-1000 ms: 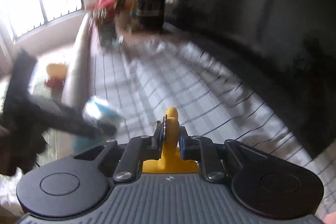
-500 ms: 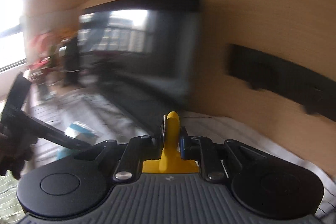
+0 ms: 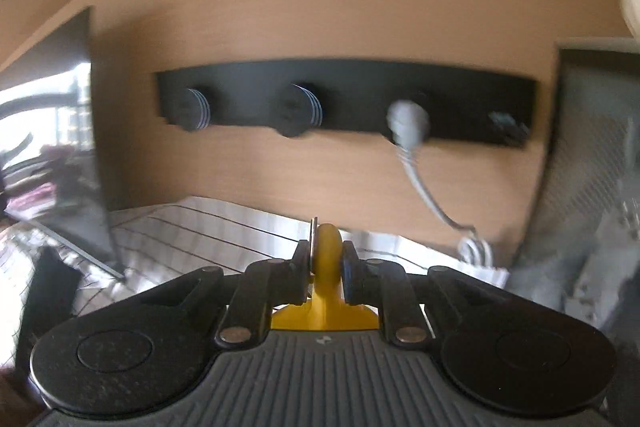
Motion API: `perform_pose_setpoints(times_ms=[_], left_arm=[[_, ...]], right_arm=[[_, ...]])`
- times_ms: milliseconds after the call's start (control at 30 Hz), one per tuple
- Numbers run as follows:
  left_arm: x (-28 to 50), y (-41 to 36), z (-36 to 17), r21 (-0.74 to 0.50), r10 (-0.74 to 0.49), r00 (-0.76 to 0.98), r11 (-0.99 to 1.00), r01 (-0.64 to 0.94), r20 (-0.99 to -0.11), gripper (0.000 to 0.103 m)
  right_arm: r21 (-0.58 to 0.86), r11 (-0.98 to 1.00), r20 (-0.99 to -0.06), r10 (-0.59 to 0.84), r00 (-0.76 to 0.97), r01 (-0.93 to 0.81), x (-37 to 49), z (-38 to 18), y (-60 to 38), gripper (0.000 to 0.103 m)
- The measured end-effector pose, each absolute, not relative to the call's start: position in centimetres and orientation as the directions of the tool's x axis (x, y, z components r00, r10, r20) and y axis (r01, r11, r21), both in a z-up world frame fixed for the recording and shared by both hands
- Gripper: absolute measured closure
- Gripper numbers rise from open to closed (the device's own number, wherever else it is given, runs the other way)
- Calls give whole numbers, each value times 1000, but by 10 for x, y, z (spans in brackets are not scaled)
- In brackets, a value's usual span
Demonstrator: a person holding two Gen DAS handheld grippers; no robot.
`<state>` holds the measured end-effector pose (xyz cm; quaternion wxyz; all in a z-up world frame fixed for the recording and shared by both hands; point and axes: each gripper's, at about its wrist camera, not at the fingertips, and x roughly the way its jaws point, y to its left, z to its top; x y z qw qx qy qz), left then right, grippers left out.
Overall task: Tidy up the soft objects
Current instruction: 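Lower the wet cotton pack into the pink box and open the left gripper, then drop the yellow toy into the pink box with the right gripper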
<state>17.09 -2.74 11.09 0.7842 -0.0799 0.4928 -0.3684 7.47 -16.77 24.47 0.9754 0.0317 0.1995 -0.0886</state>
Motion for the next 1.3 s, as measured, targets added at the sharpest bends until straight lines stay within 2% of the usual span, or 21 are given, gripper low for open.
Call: perform_pose_setpoints(times_ms=[67,233,300,533,700,733,767,800,867,1100,1300], left_arm=[[173,-49,89,-507,-686,277,700,503,-673,42],[185,-97,31,-450,-598,240,763,464,-765,41],[187,-98,24,-442,-583,212,765,468,-784,41],[175,-59,61,-430,-625,289,739,519,-725,42],[155,-24,87,-420,-639,313,728,542,-703,42],[150,-16,90,-414,-636,316,729,544,-704,42],[145,-7,94,-412,-637,323,730,546,-700,42],[140,3,98,-411,-639,330,730,546,-695,42],[128,25,108,-403,-633,360,742,536,-686,42],[97,120,105,-388,-523,529,852,352,-669,42],[72,216,96,-366,-334,648,926,90,-685,42]], right_arm=[[58,975,-404,-173,898,214,79,237,-181,88],[102,960,-439,-192,878,261,101,217,-199,88],[105,958,-448,-195,873,268,105,210,-199,88],[147,949,-474,-181,862,280,111,190,-206,87],[188,948,-446,-150,883,256,128,167,-208,86],[182,949,-443,-155,883,258,129,159,-207,84],[171,947,-463,-166,871,272,129,150,-207,73],[164,942,-501,-176,847,292,128,141,-207,53],[166,935,-544,-178,820,314,118,126,-206,40],[94,946,-605,-193,773,311,69,114,-173,38],[69,970,-599,-146,787,232,64,134,-119,37]])
